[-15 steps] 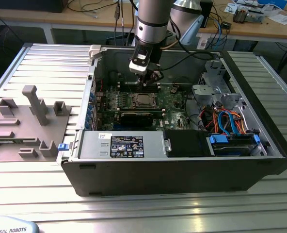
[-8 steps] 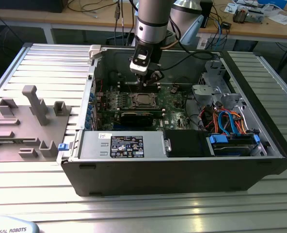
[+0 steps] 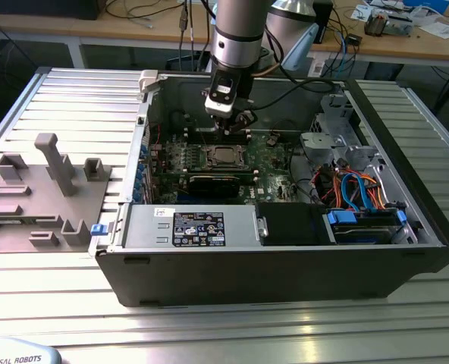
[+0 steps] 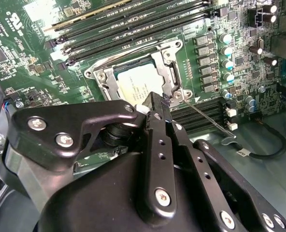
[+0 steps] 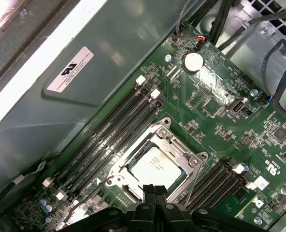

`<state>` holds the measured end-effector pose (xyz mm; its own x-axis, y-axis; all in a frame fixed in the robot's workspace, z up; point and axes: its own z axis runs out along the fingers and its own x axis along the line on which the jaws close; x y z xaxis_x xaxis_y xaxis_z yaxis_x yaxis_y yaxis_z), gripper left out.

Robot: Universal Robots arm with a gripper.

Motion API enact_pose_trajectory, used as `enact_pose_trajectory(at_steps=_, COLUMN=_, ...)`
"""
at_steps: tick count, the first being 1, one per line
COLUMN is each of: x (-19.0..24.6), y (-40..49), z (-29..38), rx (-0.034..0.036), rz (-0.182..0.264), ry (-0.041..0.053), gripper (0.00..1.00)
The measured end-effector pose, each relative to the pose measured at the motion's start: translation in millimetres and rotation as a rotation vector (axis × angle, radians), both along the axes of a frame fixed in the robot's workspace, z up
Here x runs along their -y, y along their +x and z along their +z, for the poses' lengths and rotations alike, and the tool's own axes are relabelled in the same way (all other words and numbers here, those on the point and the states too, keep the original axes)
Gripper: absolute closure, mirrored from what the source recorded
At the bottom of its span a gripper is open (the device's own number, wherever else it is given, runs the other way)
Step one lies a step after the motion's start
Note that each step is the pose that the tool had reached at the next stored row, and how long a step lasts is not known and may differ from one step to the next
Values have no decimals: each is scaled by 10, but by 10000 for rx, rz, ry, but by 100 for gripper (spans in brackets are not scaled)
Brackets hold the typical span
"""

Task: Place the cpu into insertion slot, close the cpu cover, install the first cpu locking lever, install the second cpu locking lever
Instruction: 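Install the first cpu locking lever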

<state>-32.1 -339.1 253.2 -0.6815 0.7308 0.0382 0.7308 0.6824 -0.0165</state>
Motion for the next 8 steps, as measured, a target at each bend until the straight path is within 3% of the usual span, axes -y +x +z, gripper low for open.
enact_pose_trajectory(at_steps=8, x=0, y=0, z=0, rx=0, rz=240, ry=-1, gripper=89)
